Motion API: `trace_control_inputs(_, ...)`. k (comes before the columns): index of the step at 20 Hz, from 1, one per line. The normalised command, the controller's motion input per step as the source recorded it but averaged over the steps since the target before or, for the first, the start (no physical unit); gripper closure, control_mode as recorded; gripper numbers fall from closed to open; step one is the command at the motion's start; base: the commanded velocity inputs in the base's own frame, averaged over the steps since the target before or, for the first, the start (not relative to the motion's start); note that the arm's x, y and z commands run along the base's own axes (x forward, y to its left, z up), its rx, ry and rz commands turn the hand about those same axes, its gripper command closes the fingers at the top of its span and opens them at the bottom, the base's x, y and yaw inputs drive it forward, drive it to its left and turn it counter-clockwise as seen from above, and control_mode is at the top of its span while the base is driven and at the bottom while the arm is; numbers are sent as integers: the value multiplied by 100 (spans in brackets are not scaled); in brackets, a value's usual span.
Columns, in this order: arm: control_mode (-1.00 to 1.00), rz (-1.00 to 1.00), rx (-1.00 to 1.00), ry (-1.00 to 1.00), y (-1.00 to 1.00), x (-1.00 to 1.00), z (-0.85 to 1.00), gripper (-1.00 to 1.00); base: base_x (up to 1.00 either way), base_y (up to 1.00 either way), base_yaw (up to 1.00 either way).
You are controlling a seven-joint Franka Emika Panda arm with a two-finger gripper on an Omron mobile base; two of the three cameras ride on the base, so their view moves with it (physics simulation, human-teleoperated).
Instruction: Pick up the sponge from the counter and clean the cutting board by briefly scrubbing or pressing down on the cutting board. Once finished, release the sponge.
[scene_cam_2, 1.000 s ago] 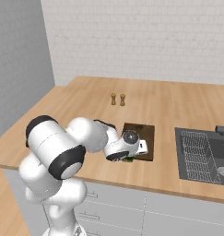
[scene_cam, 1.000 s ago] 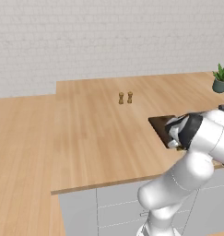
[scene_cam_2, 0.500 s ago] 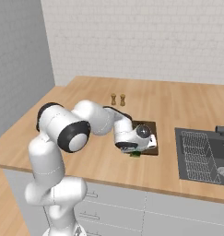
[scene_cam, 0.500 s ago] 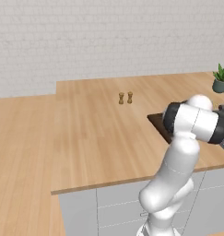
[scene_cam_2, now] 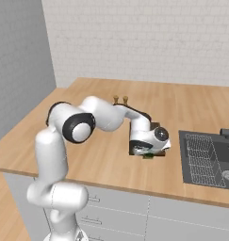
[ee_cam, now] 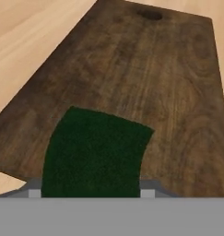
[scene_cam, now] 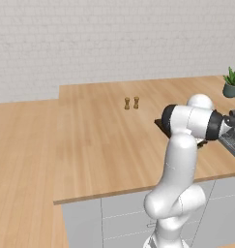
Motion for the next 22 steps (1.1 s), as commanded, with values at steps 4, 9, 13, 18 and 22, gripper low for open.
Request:
trace_control_inputs(4,-100,7,-14,0,-63,0,19,100,0,0,0)
trace_control_inputs(9,-100,11,-31,2,-17,20,-21,100,0,0,0)
trace_control_inputs(13,-100,13,-40,3,13,20,-37,100,0,0,0)
trace_control_inputs(18,-100,27,-8,0,94,-14,9,100,0,0,0)
trace_control_inputs(22,-100,39,-9,0,100,-5,34,100,0,0,0)
